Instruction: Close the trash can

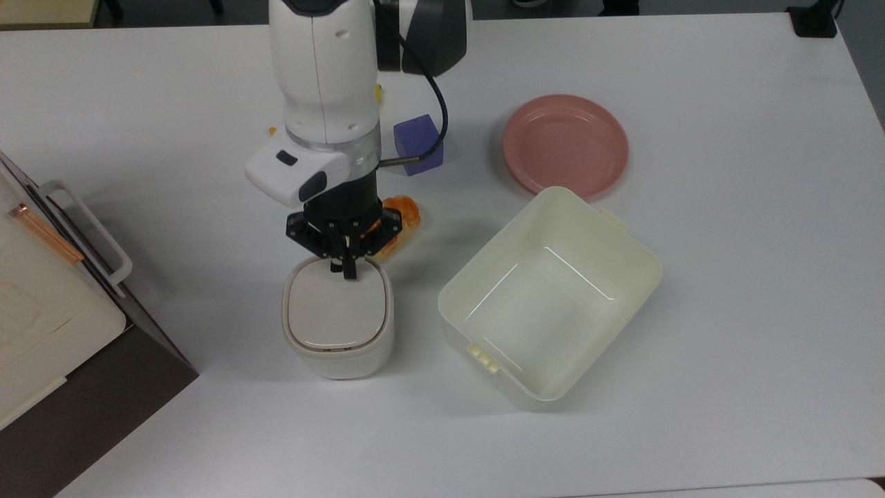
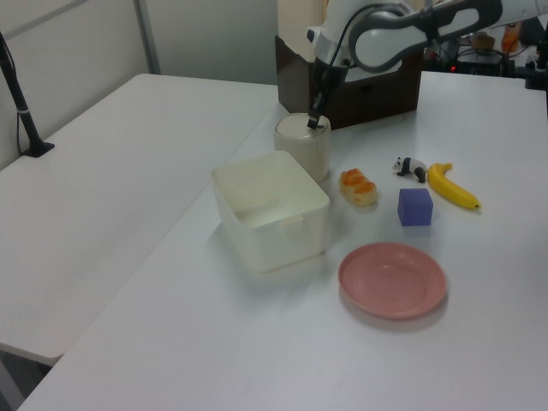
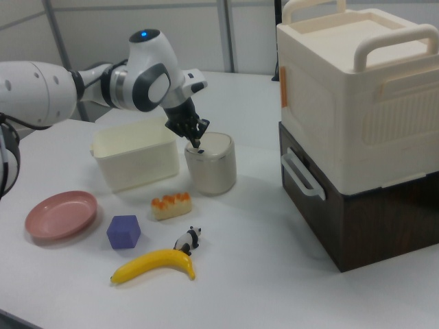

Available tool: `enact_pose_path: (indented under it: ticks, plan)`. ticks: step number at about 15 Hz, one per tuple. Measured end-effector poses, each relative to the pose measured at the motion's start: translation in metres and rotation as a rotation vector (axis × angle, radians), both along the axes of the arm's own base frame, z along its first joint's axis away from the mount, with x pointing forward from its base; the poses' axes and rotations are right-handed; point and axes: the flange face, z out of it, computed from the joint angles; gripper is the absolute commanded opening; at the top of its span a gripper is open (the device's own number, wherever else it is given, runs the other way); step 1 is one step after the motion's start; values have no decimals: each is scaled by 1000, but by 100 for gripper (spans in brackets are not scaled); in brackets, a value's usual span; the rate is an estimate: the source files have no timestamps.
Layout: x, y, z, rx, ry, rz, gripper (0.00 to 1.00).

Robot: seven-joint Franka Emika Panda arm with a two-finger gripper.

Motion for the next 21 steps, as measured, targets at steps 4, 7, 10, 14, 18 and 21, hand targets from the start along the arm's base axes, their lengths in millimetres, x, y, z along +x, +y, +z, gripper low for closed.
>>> enact_pose_path:
  ticks: [4, 7, 10, 14, 18, 21]
  plan:
    - [-28, 0, 53, 3, 75, -4, 0]
    - [-53, 2, 81, 5, 155, -9, 0]
    - [-75, 16, 95, -30, 244, -21, 0]
    - [-96, 38, 107, -38, 276, -26, 15]
    - [-130, 35, 129, -35, 324, -60, 40]
    - [-140, 30, 135, -33, 330, -75, 62]
